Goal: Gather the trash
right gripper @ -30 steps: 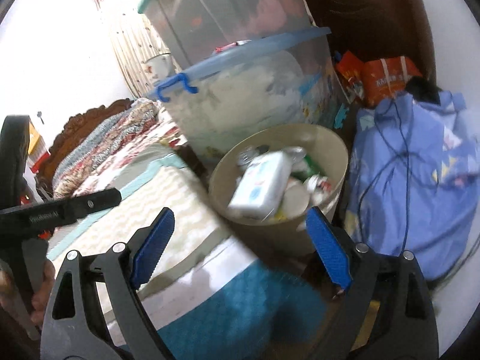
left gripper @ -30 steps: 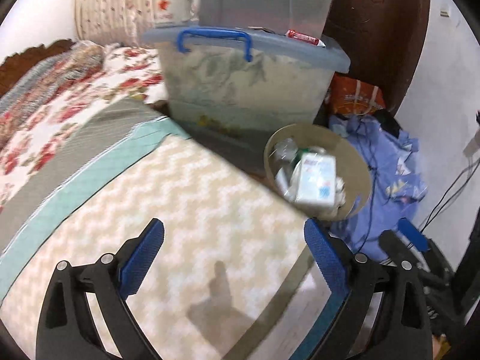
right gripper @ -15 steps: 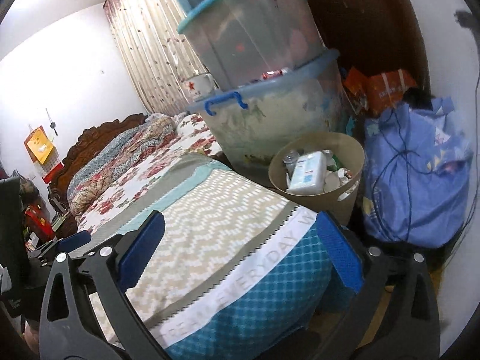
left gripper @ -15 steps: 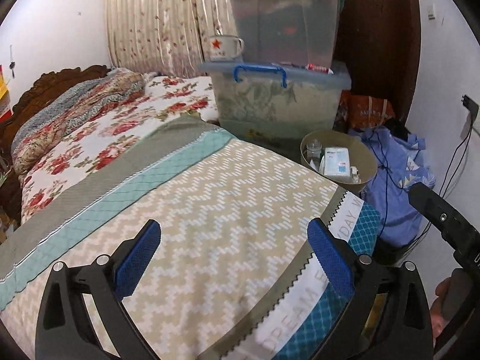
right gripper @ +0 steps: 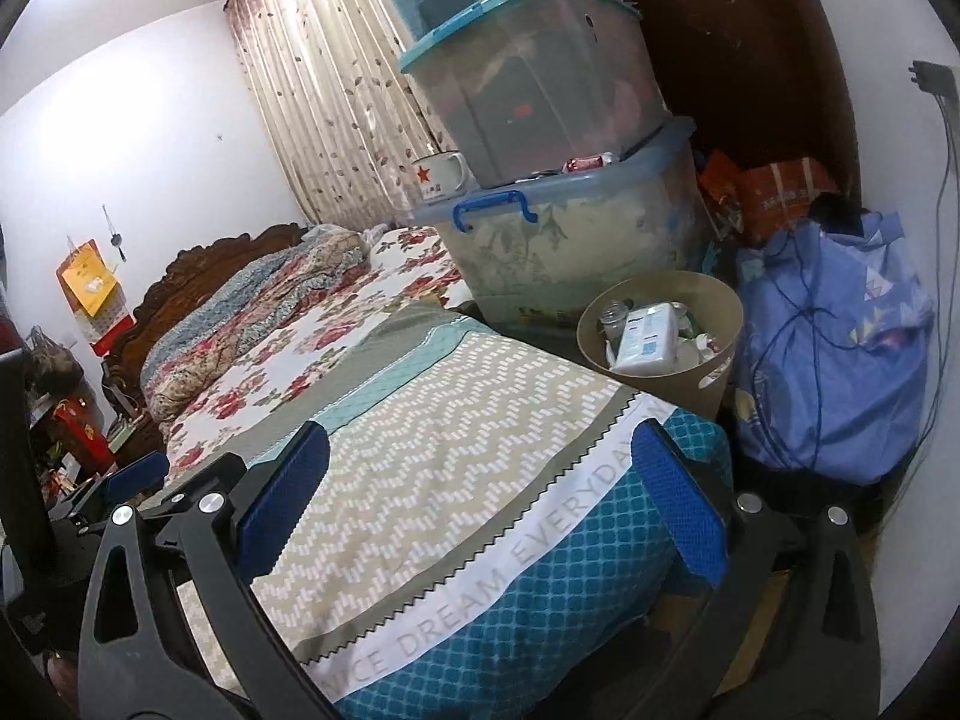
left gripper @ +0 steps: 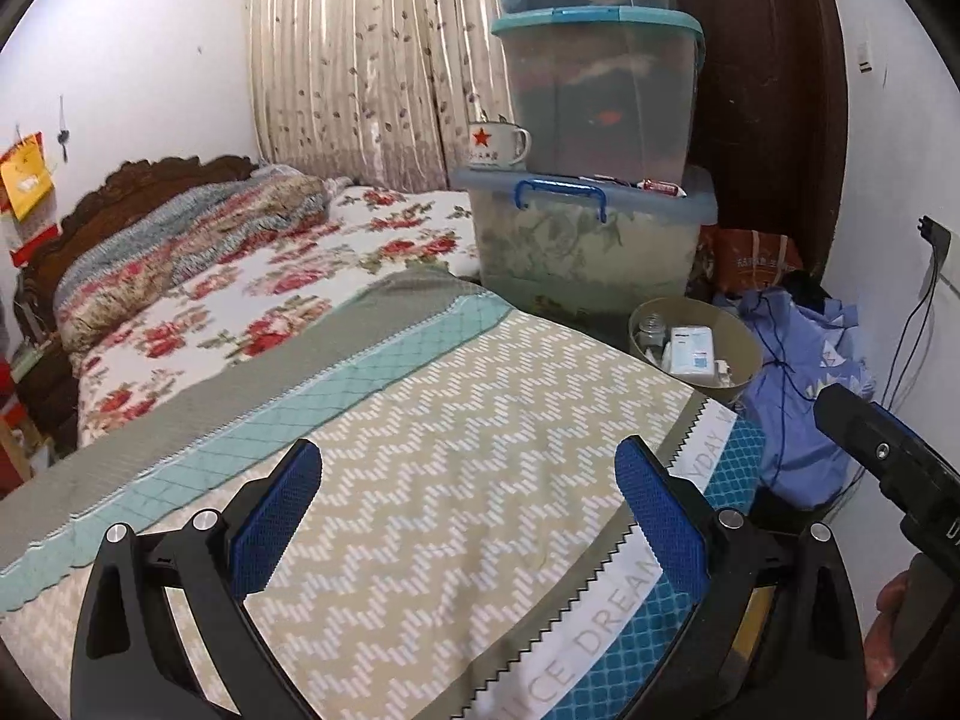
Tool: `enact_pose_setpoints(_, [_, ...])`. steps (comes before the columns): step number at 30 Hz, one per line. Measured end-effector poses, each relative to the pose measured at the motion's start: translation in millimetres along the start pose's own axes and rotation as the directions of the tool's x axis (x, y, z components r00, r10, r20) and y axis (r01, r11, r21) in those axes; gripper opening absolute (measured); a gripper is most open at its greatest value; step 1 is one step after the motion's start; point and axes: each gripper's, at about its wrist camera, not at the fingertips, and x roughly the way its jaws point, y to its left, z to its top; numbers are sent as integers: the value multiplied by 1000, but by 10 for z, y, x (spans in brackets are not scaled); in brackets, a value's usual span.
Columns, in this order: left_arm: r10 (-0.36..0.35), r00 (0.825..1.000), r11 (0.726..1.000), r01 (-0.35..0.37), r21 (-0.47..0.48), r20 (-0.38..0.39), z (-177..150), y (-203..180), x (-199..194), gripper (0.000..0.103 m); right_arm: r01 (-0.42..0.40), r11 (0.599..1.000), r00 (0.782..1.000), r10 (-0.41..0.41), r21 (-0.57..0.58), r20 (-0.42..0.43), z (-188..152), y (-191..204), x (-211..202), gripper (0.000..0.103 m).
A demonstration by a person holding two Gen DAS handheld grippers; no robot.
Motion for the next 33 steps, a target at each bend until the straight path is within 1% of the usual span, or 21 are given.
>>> enact_pose_setpoints(5, [8, 1000, 1000, -8, -3, 22, 10, 11, -112, 94, -9, 1000, 1000, 9, 1, -1, -25, 38, -56, 100])
enact_pose_setpoints(9, [11, 1000, 1000, -11, -5, 24, 8, 6, -138, 94, -14, 1000, 1000, 14, 4, 2, -30, 38, -83, 100])
enact_pose_setpoints(22, [39, 998, 999, -40, 23, 45, 39, -148, -269, 94, -43, 998, 999, 42, 52, 21, 16, -139, -199, 100])
enact_pose_setpoints(29, [76, 995, 996, -79, 43, 64, 54, -243, -315, 94, -54, 996, 998, 53, 71, 18, 23, -212, -193, 100])
enact_pose_setpoints(33, [98, 993, 994, -101, 45, 62, 68, -269, -316, 94, -60, 995, 998, 59, 78, 11, 16, -239, -181, 100])
